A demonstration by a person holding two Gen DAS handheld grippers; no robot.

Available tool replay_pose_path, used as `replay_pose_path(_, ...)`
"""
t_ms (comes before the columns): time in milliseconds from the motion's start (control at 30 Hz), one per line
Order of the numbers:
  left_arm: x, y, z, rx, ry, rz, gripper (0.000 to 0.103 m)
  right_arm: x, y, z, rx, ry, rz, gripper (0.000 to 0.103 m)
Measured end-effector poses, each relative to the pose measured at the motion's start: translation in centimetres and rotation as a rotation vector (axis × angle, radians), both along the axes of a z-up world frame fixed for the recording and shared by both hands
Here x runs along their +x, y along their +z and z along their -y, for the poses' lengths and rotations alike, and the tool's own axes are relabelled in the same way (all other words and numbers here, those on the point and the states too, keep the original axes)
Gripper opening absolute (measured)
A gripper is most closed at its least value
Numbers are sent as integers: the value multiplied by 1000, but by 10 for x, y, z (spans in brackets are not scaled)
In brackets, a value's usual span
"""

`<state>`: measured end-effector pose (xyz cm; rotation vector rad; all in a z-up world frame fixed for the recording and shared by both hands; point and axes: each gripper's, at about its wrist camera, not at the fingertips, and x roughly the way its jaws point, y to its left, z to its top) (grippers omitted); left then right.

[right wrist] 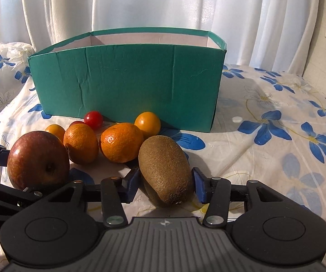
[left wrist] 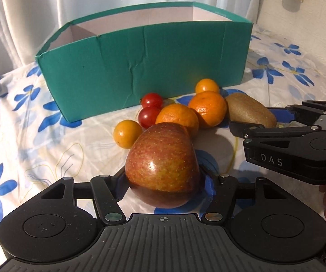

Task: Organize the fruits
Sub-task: 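Grasp the second red apple with the left tool while the right tool grasps the second kiwi, then lift the apple and kiwi with both tools and carry them over the box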

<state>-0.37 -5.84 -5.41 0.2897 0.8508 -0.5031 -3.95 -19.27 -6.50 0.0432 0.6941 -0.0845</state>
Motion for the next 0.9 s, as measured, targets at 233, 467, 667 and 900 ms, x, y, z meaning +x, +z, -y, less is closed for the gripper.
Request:
replay_pose_path(233,4,-1,-1,-23,-27,7,67,1,0,0,5,-8,5,49)
replay_pose_path(467,1,11,-5,-19,-45,25,66,-4,3,0,7,-31,17,47)
replay_pose_path(667,-1,22,-11,-19,-46,24,65,-13,17,0,20,-57,42,46)
replay_pose_path(900,-5,51,-19,-35,-46,72,65,-22,41,-2,22,-74,92,45)
